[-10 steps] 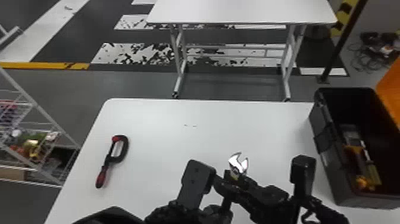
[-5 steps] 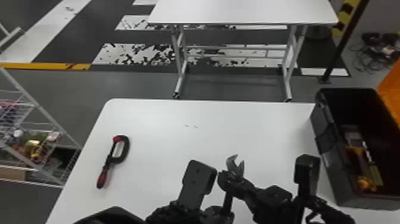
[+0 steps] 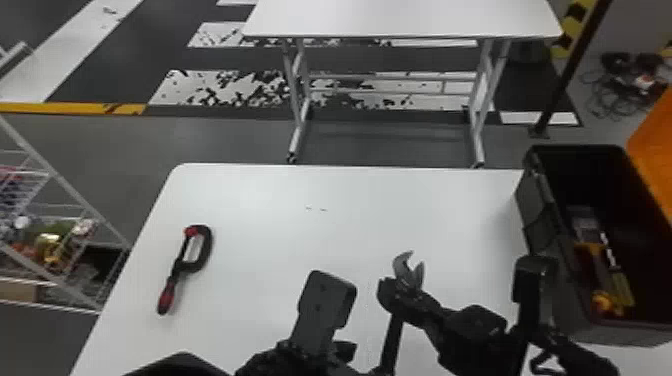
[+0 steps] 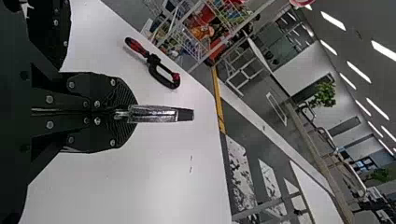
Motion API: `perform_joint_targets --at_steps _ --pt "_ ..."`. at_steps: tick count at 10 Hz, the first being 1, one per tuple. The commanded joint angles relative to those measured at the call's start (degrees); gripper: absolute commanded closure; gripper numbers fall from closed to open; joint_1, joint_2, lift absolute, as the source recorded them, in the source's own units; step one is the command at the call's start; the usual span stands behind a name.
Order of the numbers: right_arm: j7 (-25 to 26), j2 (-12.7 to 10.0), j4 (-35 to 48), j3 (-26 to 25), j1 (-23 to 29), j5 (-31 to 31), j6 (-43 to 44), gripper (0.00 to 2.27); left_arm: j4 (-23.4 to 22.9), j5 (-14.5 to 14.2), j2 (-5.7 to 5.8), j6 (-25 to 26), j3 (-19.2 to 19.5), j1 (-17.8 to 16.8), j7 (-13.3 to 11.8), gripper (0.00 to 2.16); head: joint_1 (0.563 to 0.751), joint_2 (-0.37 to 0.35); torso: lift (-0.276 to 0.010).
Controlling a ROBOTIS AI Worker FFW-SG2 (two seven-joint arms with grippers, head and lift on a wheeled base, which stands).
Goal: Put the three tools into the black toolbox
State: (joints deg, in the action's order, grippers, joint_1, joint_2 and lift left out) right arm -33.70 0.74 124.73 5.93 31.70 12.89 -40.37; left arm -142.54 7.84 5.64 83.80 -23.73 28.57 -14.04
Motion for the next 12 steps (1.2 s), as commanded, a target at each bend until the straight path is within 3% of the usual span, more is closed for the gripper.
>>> perform_joint_targets --at_steps 1,3,4,7,10,11,12 --pt "0.0 0.1 2.5 -3.3 0.0 1.4 -0.4 2.24 -1.3 0.0 0.16 -0.2 0.4 1.5 0.1 0.00 0.695 0.070 -0.051" --pt "-0.1 0.2 6.0 -11.1 -0.8 6.3 -4.2 2.24 -2.0 0.0 0.78 -1.6 2.3 4.0 0.9 0.00 0.695 0.005 -0.051" --pt "-0.1 0.2 8.2 -15.7 -1.8 8.9 -6.4 2.24 -1.8 -0.2 0.87 -4.9 3.5 5.8 2.1 0.00 0.695 -0.033 -0.051" --pt "-0.4 1.0 9.9 -30.3 -7.0 15.6 -11.5 2.24 -1.8 -0.8 1.04 -8.3 6.2 8.8 2.3 0.00 0.695 -0.144 -0.051" --pt "-1.2 4.4 9.0 -39.9 -8.8 15.4 -11.5 2.24 -2.0 -0.7 1.92 -9.8 5.4 9.4 2.6 0.00 0.695 -0.292 -0.051" --pt "-1.6 5.0 7.9 -41.4 -8.5 14.9 -10.4 2.24 -2.3 -0.7 2.27 -9.8 5.3 9.5 2.6 0.00 0.695 -0.350 -0.051" --pt "-1.7 5.5 6.9 -41.2 -7.2 12.4 -6.4 2.24 -2.7 -0.7 2.45 -9.8 5.3 9.8 2.7 0.00 0.695 -0.350 -0.051"
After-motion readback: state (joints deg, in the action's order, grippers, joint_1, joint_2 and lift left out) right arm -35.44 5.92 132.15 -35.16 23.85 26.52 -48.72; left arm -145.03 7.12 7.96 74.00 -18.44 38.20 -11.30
